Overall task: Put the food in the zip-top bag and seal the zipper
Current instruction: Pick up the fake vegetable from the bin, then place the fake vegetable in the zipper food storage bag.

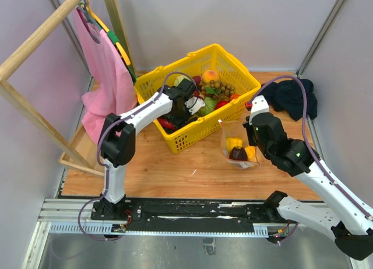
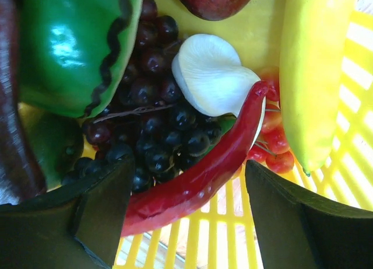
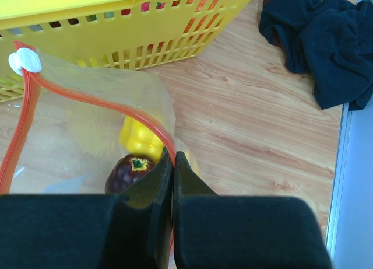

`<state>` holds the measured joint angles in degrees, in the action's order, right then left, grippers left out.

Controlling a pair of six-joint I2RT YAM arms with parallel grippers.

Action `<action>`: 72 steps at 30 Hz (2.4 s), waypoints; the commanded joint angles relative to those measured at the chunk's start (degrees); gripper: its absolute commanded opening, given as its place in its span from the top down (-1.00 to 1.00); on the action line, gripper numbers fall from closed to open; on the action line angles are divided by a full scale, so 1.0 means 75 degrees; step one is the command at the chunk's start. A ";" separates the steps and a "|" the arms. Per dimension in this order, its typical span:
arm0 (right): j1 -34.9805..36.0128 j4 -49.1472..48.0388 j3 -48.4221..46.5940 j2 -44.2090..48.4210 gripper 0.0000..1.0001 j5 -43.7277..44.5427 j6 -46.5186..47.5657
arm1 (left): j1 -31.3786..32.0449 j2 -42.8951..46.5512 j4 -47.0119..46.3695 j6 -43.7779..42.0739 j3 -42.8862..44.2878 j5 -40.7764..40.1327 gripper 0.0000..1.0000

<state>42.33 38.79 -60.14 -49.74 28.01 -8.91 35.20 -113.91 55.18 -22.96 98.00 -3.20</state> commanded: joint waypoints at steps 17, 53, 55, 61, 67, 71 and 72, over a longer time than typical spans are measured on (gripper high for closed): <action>-0.0092 -0.0206 0.0026 -0.0010 0.99 -0.0160 -0.0005 | -0.0123 -0.0605 -0.0348 -0.1024 0.0485 0.1035 0.42; -0.0095 -0.0275 -0.0045 0.0010 0.98 -0.0447 -0.0150 | -0.0132 0.2824 -0.6494 0.1820 -0.2221 0.0749 0.73; -0.0089 -0.0285 -0.0065 0.0010 0.99 -0.0528 -0.0187 | -0.0134 0.3109 -0.7018 0.2313 -0.2507 0.0583 0.82; -0.0089 -0.0352 -0.0033 0.0036 0.98 -0.0554 -0.0246 | -0.0135 0.4114 -0.8081 0.3715 -0.3096 0.0217 0.99; -0.0095 -0.0522 -0.0037 -0.0041 0.99 -0.0671 -0.0391 | -0.0055 0.4529 -0.7932 0.5120 -0.2967 0.0035 0.99; -0.0089 -0.0542 -0.0098 -0.0123 0.99 -0.0732 -0.0492 | 0.0250 0.4845 -0.7991 0.5876 -0.3033 -0.0402 0.99; -0.0089 -0.0544 -0.0096 -0.0129 0.99 -0.0733 -0.0514 | 0.0322 0.4965 -0.8024 0.6053 -0.3070 -0.0443 0.99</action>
<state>42.33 36.69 -60.14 -50.59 22.94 -10.96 35.55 -79.96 -2.13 14.44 75.09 -3.25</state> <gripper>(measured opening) 0.012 0.232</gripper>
